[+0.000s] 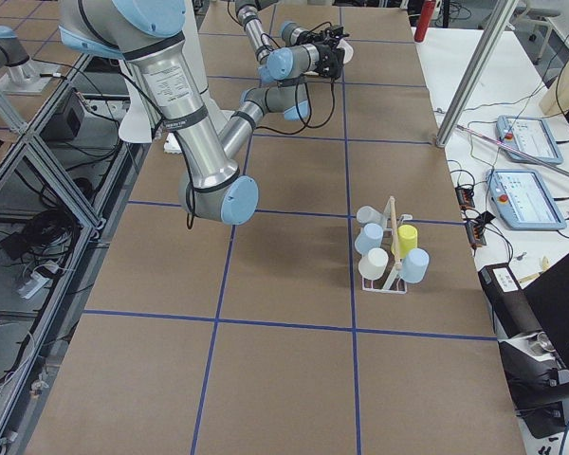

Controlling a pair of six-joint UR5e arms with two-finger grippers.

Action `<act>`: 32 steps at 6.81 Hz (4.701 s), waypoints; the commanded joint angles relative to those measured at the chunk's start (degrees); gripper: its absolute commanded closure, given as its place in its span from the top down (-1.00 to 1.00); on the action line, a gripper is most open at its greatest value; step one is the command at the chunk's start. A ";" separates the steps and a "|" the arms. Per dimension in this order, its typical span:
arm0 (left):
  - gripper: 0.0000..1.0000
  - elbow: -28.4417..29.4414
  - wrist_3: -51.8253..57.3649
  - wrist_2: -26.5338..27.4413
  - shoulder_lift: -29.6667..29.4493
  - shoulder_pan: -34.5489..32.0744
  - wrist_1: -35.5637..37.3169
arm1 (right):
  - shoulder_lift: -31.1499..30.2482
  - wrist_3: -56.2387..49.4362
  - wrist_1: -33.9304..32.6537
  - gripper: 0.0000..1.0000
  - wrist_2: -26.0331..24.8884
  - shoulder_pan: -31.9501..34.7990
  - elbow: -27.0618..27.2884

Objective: Transfer IKEA cup to right arm and place on rack

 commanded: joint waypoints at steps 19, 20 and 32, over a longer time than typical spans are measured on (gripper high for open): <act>0.99 -2.58 2.11 -0.70 0.73 0.03 -0.59 | -2.62 -0.87 -0.14 -1.00 0.02 4.12 0.06; 0.99 -2.59 2.11 -0.70 0.82 -0.15 -0.50 | -4.73 -4.62 -0.23 -1.00 -0.07 5.78 0.32; 0.98 -25.92 37.73 -2.37 15.91 -5.94 34.32 | -10.11 -48.76 -36.71 -1.00 -17.30 20.29 -3.70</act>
